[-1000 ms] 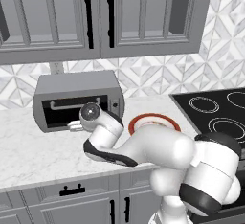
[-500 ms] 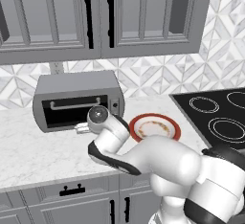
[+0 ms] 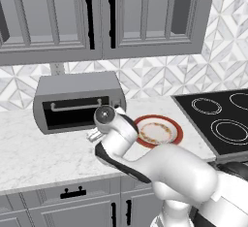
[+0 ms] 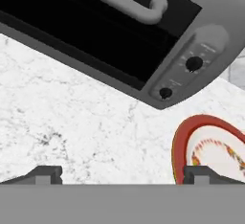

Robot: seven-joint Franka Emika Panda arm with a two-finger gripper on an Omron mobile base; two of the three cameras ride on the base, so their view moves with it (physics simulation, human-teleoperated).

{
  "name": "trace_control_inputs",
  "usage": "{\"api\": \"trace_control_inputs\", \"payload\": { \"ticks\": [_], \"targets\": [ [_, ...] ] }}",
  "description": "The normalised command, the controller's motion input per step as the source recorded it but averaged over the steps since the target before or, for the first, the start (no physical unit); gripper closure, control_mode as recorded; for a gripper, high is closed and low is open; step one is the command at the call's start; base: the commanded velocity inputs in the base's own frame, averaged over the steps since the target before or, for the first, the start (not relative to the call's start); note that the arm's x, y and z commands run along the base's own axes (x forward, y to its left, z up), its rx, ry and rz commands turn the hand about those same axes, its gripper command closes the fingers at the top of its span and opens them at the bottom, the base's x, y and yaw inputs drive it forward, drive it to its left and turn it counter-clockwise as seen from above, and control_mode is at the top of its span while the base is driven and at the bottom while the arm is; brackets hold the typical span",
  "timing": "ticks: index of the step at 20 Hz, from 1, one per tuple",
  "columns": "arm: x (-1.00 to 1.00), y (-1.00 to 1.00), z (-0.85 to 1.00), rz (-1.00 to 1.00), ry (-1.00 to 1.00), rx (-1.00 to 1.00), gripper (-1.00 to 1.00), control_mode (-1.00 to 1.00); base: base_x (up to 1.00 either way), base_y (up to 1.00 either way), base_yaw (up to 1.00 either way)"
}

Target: Pick up the kebab skewer and baguette bread, and place them inside the toaster oven. Close the toaster oven door and start by setting the timer.

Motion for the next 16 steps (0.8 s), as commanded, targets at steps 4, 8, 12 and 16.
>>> {"api": "trace_control_inputs", "payload": {
  "ticks": [4, 8, 12, 16],
  "targets": [
    [0.0, -0.05, 0.3, 0.44, 0.29, -0.56, -1.0, -1.0, 0.0, 0.0, 0.0],
    [0.0, -0.01, 0.13, 0.46, 0.41, -0.62, -1.0, -1.0, 0.0, 0.0, 0.0],
    [0.0, 0.0, 0.0, 0.43, 0.38, -0.66, -1.0, -1.0, 0.0, 0.0, 0.0],
    [0.0, -0.1, -0.03, 0.4, 0.18, -0.54, -1.0, -1.0, 0.0, 0.0, 0.0]
  ]
}}
